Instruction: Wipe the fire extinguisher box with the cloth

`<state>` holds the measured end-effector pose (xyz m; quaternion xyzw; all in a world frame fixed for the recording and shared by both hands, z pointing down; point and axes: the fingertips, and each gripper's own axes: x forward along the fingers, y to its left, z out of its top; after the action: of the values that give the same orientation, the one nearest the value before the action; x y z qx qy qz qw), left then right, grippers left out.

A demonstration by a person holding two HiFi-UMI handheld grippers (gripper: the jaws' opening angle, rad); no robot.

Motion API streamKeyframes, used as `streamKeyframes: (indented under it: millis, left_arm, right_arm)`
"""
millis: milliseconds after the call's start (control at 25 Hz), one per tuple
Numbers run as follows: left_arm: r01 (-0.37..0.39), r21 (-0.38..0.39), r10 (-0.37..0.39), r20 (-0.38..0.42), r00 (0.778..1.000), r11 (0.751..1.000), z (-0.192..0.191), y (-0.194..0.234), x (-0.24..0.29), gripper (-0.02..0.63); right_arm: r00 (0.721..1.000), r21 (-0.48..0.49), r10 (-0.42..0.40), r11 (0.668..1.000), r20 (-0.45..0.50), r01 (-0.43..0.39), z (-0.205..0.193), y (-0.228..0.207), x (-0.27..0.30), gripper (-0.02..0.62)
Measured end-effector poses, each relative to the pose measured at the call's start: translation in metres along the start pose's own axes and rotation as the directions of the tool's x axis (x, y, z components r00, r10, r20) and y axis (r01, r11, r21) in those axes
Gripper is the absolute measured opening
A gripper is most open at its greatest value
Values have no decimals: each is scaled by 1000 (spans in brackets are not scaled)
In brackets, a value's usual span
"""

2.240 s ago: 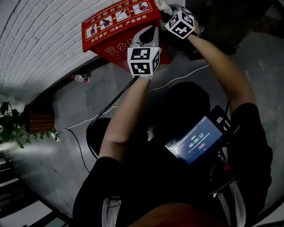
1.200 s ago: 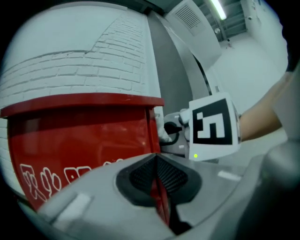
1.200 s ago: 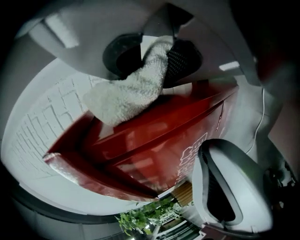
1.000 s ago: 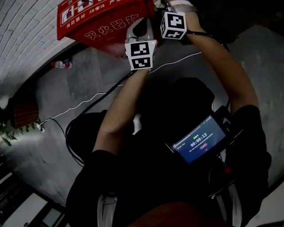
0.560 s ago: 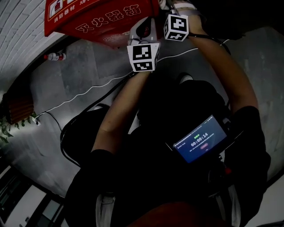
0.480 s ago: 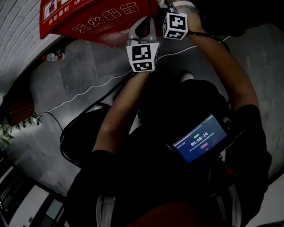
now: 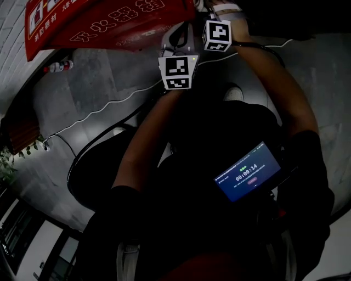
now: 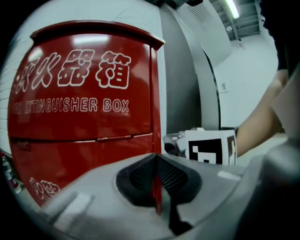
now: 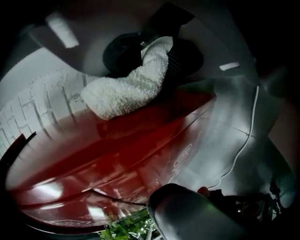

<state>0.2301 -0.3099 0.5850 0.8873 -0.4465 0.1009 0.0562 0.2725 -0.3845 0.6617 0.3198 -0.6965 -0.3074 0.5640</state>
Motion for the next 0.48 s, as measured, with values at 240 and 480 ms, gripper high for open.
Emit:
streamKeyframes:
  millis: [240, 480]
  left_arm:
    - [13, -4, -13, -61, 998, 1000, -37, -6, 5, 3]
    - [26, -23, -29, -119, 993, 999, -66, -14, 11, 3]
  right_arm:
    - [999, -4, 50, 999, -16, -50, -8, 39, 25, 94]
    - [995, 19, 93, 995, -28, -93, -14, 72, 41, 94]
